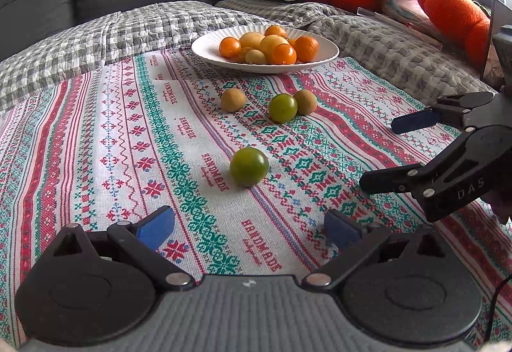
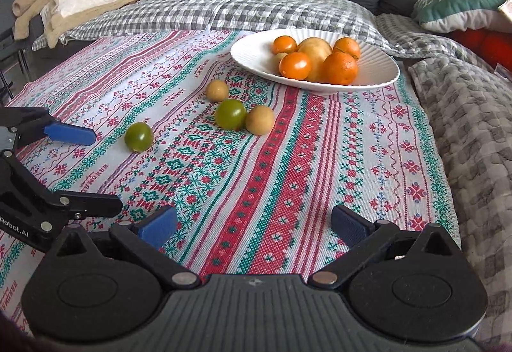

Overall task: Organize fruits
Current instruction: 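Grasp a green tomato with the left tool while the right tool grasps a tan fruit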

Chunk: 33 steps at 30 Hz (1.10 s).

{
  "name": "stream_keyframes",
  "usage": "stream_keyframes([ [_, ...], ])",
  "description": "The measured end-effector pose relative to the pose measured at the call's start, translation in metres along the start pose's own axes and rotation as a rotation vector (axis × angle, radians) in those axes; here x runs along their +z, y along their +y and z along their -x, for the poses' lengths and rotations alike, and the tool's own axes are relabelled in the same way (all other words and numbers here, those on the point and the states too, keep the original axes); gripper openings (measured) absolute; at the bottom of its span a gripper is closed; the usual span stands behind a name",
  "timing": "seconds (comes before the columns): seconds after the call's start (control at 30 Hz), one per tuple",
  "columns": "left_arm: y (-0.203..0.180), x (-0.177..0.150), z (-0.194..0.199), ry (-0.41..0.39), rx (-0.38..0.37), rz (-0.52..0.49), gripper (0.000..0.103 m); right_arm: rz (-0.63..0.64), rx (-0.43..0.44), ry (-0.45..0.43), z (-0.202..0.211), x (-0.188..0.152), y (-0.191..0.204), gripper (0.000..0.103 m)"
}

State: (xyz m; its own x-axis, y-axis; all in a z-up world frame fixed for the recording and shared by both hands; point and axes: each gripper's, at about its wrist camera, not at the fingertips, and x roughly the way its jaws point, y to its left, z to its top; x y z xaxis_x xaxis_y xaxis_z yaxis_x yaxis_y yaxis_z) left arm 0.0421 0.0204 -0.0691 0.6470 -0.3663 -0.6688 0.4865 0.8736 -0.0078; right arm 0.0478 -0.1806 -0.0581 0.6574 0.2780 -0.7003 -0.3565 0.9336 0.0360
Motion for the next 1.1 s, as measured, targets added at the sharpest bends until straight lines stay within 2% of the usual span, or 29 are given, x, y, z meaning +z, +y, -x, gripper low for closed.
stream_keyframes([
  [0.27,0.004,0.009,-0.012,0.013,-0.030,0.004,0.098,0.006,-0.023,-0.008,-0.011,0.008,-0.003,0.103],
  [0.6,0.001,0.014,-0.017,0.000,-0.001,0.015,0.096,-0.014,-0.059,-0.004,-0.024,0.022,0.000,0.103],
  [0.67,0.001,0.016,-0.017,-0.005,-0.001,0.018,0.092,-0.017,-0.060,-0.003,-0.027,0.025,0.000,0.103],
  [0.73,0.001,0.018,-0.018,-0.013,0.003,0.023,0.079,-0.027,-0.060,-0.004,-0.029,0.028,-0.001,0.103],
  [0.87,0.002,0.024,-0.019,-0.014,0.028,0.061,0.064,-0.057,-0.081,-0.010,-0.034,0.033,-0.005,0.096],
  [1.07,0.007,0.030,-0.020,-0.001,0.043,0.107,0.032,-0.071,-0.101,-0.018,-0.040,0.043,-0.004,0.083],
  [1.1,0.007,0.031,-0.020,0.001,0.042,0.112,0.023,-0.072,-0.106,-0.019,-0.041,0.043,-0.004,0.081],
])
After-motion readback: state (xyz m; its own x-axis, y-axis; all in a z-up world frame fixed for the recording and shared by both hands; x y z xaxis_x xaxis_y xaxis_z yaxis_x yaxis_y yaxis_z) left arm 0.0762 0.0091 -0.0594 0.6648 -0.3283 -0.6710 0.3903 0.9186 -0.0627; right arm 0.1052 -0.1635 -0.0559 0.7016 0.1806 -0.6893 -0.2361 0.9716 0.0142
